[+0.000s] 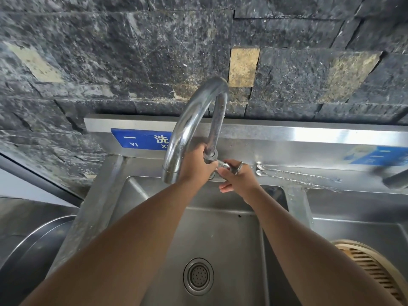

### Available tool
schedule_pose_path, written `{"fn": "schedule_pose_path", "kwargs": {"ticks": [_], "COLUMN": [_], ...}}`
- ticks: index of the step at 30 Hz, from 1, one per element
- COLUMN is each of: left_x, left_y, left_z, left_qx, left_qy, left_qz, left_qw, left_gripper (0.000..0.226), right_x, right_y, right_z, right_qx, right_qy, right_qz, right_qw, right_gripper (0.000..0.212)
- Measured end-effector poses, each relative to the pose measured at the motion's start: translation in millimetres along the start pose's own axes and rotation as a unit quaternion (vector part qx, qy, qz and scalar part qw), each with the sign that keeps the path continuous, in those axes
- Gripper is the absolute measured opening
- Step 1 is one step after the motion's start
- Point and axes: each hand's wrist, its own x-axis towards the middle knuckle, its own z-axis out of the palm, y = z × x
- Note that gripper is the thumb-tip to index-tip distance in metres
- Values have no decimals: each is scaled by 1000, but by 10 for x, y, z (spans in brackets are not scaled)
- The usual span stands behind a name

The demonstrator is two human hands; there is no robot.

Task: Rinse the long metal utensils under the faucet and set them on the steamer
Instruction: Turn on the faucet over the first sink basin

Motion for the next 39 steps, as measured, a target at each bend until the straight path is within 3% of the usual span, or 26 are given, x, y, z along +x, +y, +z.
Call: {"fn": "schedule_pose_path", "kwargs": {"ticks": [11,25,39], "left_x": [40,54,28], "left_y": [-74,-144,-142], "left_z": [29,84,79], "left_qx": [11,-30,-14], "left_qy": [9,16,22], "left_qz": [14,29,20], "left_qw": [1000,999,999], "left_gripper": [33,33,35], "right_x": [-17,-4,9], "right_y": [-19,5,36], "right_z": [7,17,15], "right_qx": [5,6,-2], "right_qy": [1,3,16], "right_qz": [-14,-12,-28], "right_qw": [1000,1000,999], "right_gripper": [16,22,13]}}
